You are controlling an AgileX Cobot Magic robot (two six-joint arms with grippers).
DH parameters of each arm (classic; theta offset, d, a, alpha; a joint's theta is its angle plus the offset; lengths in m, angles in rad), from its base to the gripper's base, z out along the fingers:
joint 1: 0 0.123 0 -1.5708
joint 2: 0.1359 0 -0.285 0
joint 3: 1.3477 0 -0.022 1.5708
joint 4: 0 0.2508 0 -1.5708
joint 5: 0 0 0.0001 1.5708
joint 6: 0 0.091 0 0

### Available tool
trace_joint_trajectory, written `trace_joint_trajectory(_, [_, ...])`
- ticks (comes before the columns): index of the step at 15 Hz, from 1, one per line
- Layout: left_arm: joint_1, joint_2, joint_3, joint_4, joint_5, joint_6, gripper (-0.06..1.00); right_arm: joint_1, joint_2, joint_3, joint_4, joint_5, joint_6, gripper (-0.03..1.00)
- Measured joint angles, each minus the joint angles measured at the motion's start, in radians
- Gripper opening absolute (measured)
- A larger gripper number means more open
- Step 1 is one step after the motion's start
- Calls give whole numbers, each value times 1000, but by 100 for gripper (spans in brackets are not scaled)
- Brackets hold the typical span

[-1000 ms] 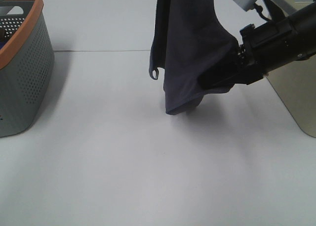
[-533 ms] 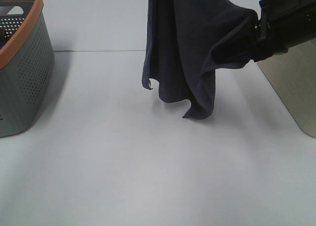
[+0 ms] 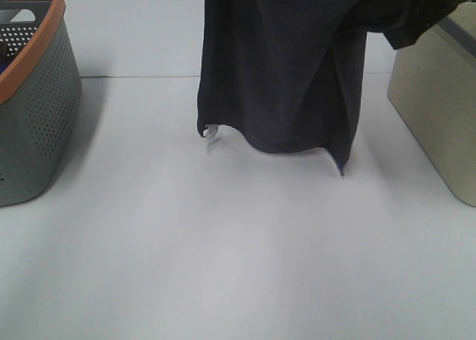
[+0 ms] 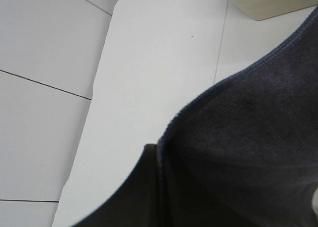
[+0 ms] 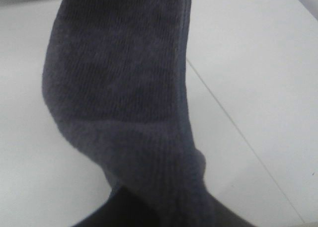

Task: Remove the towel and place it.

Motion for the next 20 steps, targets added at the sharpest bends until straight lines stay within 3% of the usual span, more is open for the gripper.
trace_joint_trajectory(5, [80, 91, 0, 20, -220, -93, 0, 0, 201, -186, -3, -7, -121, 2])
trace_joint_trajectory(10, [157, 209, 1, 22, -588, -101, 0, 0, 427, -496, -7, -132, -237, 2])
trace_joint_trajectory(12, [174, 231, 1, 22, -695, -101, 0, 0, 484, -588, -6, -146, -244, 2])
trace_joint_trajectory(14, [188, 264, 1, 22, -807, -93, 0, 0, 571, -684, -6, -188, -329, 2])
trace_joint_trajectory(17, [192, 300, 1, 21, -813, -78, 0, 0, 636, -714, -5, -229, -372, 2])
trace_joint_trajectory(18, [191, 314, 1, 21, -738, -78, 0, 0, 660, -714, -11, -146, -361, 2])
trace_joint_trajectory(19, [191, 314, 1, 21, -738, -78, 0, 0, 660, -714, -11, -146, -361, 2])
trace_joint_trajectory(20, [175, 314, 1, 21, -574, -78, 0, 0, 661, -714, -60, 6, -281, 2])
